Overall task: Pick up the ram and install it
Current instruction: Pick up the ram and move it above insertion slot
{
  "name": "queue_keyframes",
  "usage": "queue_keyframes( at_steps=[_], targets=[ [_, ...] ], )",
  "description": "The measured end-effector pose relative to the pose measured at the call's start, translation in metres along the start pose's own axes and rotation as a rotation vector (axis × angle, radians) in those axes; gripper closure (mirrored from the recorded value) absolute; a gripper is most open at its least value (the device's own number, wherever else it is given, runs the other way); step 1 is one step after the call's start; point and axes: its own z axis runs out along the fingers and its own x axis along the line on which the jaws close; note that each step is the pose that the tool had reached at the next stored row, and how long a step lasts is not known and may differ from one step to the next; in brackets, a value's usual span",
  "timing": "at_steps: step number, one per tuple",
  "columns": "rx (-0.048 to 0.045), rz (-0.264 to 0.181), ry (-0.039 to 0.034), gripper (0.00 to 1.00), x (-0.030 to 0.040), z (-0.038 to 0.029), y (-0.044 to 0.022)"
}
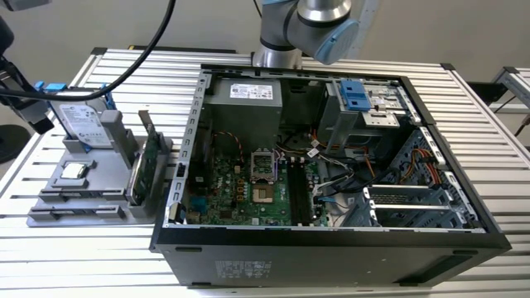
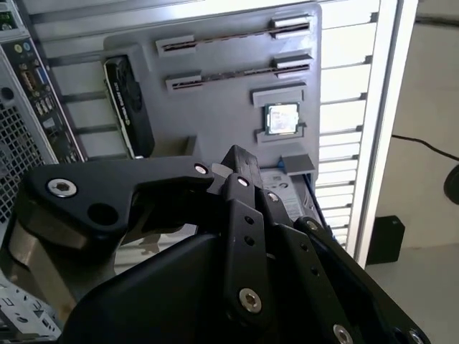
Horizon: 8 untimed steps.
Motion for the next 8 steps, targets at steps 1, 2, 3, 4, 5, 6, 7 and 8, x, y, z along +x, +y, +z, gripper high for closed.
queue_keyframes(
  at_steps=[1, 2, 3, 4, 5, 6, 7, 8],
  targets=[
    [-0.0001, 0.005, -0.0003, 1.0, 0.0, 0.0, 0.0],
    [-0.0001, 0.011, -0.0005, 1.0, 0.0001, 0.0001, -0.0001],
    [-0.0001, 0.017, -0.0008, 1.0, 0.0001, 0.0001, -0.0001],
    [-0.0001, 0.024, -0.0012, 1.0, 0.0002, 0.0001, -0.0001],
    [-0.0002, 0.033, -0.0016, 1.0, 0.0002, 0.0002, -0.0002],
    [-0.0002, 0.04, -0.0019, 1.0, 0.0003, 0.0002, -0.0002],
    [-0.0002, 0.048, -0.0022, 1.0, 0.0003, 0.0003, -0.0003],
    [-0.0003, 0.055, -0.0026, 1.0, 0.0004, 0.0003, -0.0003]
  ],
)
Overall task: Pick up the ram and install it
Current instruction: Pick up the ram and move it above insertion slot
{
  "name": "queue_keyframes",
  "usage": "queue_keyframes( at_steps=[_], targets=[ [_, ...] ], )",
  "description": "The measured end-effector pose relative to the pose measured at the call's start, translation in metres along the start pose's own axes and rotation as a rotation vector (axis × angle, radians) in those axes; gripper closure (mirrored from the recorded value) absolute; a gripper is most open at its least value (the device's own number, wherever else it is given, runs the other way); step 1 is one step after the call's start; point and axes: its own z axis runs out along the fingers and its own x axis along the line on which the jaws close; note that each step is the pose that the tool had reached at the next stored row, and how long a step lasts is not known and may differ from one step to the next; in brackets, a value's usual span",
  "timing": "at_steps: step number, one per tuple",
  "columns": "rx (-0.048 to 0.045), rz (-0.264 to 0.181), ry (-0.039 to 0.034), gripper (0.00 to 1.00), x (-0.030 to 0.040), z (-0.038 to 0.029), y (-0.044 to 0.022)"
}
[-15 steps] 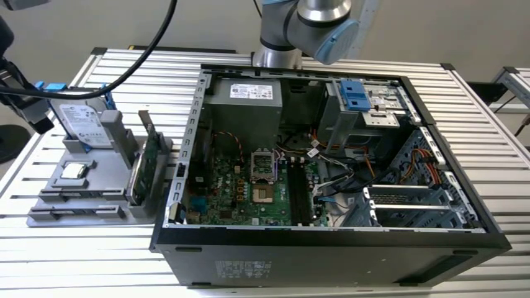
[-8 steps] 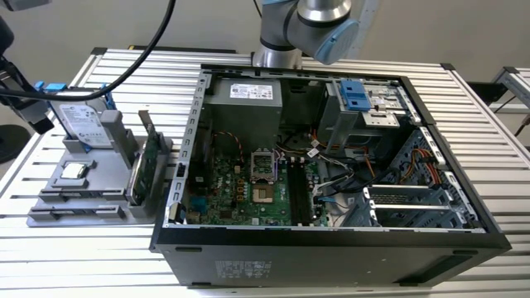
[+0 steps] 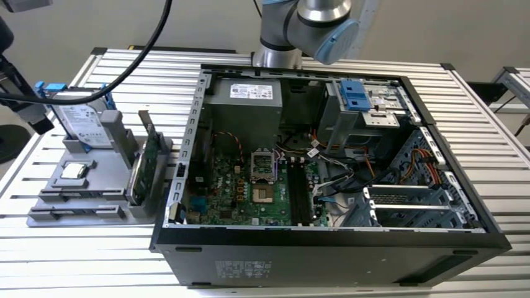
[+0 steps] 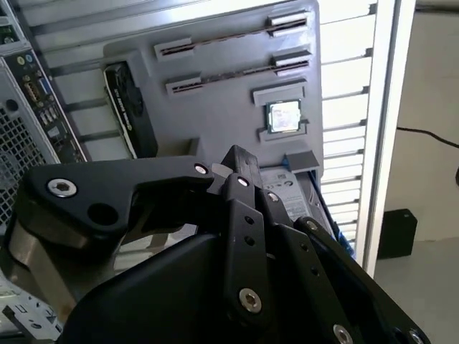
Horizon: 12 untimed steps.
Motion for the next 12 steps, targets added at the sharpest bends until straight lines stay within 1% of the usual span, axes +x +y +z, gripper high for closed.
queue_keyframes(
  at_steps=[12],
  targets=[
    [-0.0004, 0.099, -0.0048, 1.0, 0.0012, 0.0003, -0.0012]
  ],
)
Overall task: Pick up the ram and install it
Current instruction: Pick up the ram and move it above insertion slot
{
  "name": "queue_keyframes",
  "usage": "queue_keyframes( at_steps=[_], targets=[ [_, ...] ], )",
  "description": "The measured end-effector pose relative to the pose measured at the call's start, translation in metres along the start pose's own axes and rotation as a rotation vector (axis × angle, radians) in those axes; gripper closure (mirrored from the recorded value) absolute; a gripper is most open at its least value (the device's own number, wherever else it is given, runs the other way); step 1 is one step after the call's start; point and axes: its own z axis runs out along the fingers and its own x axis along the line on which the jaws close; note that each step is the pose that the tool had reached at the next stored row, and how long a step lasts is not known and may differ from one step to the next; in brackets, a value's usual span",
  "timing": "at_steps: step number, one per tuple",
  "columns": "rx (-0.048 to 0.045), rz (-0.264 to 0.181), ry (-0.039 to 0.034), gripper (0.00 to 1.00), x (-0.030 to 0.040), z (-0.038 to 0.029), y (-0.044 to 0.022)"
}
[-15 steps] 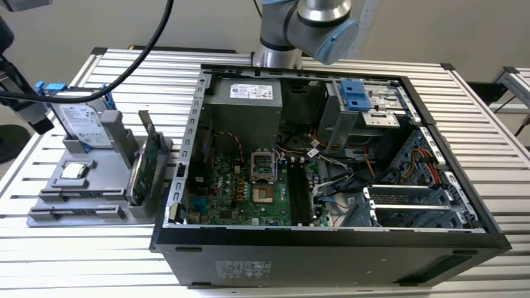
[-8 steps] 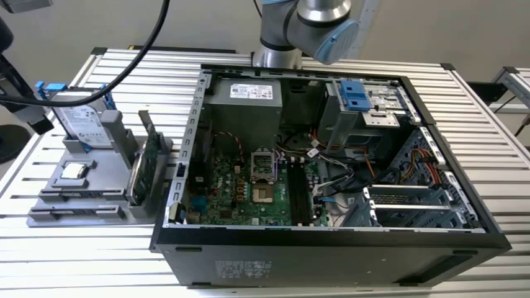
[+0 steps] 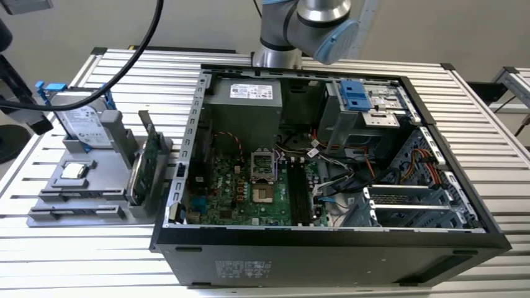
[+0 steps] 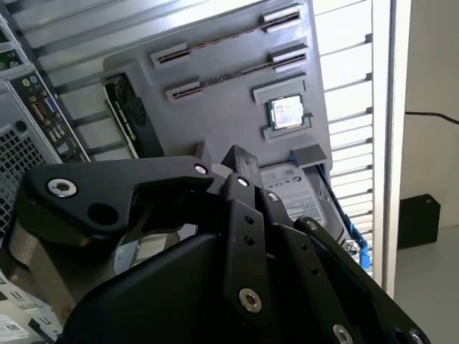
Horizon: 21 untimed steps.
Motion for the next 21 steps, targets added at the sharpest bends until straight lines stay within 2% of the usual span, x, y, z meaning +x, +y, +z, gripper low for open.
queue_keyframes(
  at_steps=[21],
  targets=[
    [-0.0008, 0.17, -0.0082, 1.0, 0.0021, 0.0002, -0.0023]
  ],
)
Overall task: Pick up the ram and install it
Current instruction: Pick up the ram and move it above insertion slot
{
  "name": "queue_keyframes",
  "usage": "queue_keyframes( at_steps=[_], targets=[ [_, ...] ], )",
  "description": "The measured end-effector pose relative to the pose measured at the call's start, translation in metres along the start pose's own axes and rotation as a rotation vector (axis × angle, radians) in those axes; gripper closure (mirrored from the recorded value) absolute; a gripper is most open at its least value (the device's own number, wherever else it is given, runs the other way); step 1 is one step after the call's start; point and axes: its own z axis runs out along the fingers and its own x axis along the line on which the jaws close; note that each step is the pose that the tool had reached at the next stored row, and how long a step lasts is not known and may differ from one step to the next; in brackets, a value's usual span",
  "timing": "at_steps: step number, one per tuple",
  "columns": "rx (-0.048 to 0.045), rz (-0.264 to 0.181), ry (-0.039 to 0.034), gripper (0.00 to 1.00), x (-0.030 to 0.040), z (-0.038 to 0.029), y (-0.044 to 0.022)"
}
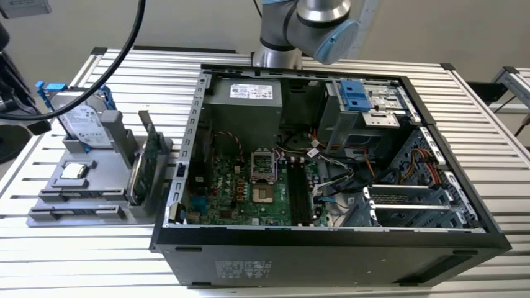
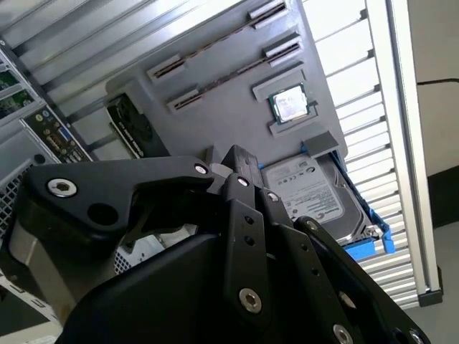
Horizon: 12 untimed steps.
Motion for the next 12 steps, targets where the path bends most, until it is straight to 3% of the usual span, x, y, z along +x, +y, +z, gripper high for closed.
queue_keyframes(
  at_steps=[12],
  targets=[
    [-0.0004, 0.094, -0.0045, 1.0, 0.0008, 0.0002, -0.0013]
  ],
)
